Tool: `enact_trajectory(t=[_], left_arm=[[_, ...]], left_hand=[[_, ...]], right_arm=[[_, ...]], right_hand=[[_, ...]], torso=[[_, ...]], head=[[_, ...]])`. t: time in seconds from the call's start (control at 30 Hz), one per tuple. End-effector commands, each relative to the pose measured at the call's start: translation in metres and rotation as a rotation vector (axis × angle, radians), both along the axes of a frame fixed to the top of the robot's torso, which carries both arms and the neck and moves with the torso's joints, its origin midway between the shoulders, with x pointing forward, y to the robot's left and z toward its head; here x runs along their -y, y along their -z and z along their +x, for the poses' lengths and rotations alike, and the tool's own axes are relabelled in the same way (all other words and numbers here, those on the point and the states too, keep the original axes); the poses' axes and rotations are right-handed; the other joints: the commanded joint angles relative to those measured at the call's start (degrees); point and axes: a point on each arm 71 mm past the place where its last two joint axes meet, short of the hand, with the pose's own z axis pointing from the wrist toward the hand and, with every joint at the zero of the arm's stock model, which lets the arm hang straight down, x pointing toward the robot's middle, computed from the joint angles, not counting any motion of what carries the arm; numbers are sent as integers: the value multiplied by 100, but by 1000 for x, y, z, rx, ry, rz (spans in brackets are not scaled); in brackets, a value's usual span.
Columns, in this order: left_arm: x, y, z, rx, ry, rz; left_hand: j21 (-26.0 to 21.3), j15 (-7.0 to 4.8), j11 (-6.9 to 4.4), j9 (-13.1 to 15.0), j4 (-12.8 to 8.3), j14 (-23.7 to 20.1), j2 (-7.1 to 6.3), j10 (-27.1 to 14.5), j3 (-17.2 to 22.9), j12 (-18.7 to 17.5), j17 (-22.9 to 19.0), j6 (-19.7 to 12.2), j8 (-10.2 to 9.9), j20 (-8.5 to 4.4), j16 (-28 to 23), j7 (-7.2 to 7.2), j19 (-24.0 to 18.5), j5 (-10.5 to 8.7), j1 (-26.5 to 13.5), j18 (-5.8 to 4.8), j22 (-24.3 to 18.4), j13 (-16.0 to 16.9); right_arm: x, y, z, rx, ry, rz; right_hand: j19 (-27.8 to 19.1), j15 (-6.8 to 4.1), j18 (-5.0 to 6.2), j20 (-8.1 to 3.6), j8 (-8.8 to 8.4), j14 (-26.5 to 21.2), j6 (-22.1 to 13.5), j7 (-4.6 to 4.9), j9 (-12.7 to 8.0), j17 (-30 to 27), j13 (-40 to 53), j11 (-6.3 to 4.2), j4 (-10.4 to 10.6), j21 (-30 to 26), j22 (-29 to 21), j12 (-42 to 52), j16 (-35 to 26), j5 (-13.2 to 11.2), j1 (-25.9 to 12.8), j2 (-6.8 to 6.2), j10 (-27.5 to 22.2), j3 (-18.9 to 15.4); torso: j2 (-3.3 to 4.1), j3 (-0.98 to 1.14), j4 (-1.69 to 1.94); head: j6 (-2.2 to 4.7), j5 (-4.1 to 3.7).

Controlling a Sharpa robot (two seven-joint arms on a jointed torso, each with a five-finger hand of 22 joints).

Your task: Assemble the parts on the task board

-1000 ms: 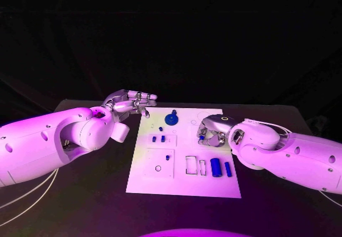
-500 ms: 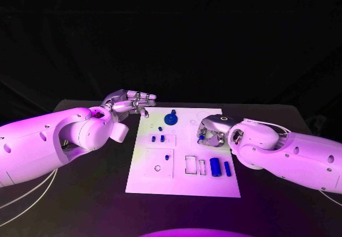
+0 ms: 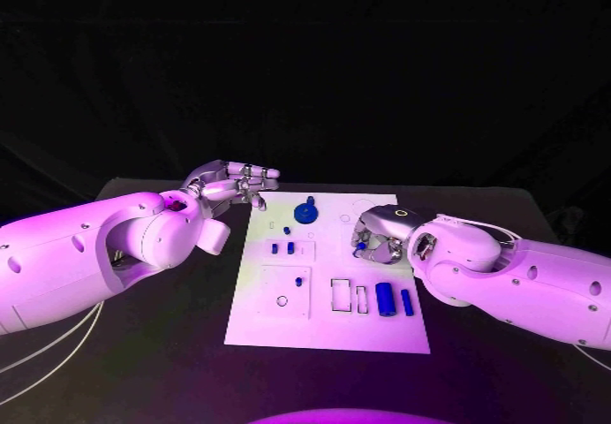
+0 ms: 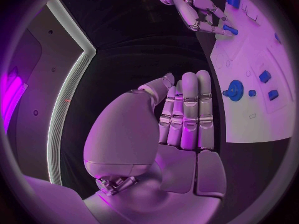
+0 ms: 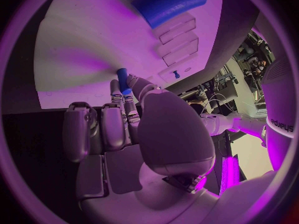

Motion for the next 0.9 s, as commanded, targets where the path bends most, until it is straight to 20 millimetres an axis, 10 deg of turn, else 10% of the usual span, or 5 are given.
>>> enact_trajectory(t=[0.03,0.4,0.9], left_arm=[[1,-1,0,5,13,-4],[2,-1,1,6,11,-4],[6,0,1,5,19,-6]], left_hand=[[-23,4,7,-7,6,-46,47,-45,-37,27,-5,-10,-20,17,-24,17,-26,-3,11,75,-9,9],[-23,4,7,-7,6,-46,47,-45,-37,27,-5,-10,-20,17,-24,17,-26,-3,11,75,-9,9],[-23,4,7,-7,6,-46,47,-45,-37,27,-5,-10,-20,17,-24,17,-26,-3,11,75,-9,9]], right_arm=[[-1,-9,-2,55,1,45],[-14,-36,-22,83,-53,103],[-96,-25,-67,-16,-262,195]], right_hand=[[81,-55,-115,-2,23,172,39,6,8,-8,13,-168,-146,37,936,-2,13,44,102,61,223,183],[87,-55,-119,-6,25,173,56,13,16,-10,24,-166,-182,55,949,-14,14,46,92,35,247,216],[67,-50,-110,-5,12,167,49,25,18,-39,29,-156,-204,13,936,-42,-5,69,66,24,248,253]], torso=[[-8,0,-4],[-4,-5,2],[-8,-10,1]], head=[[-4,7],[-2,45],[-77,228]])
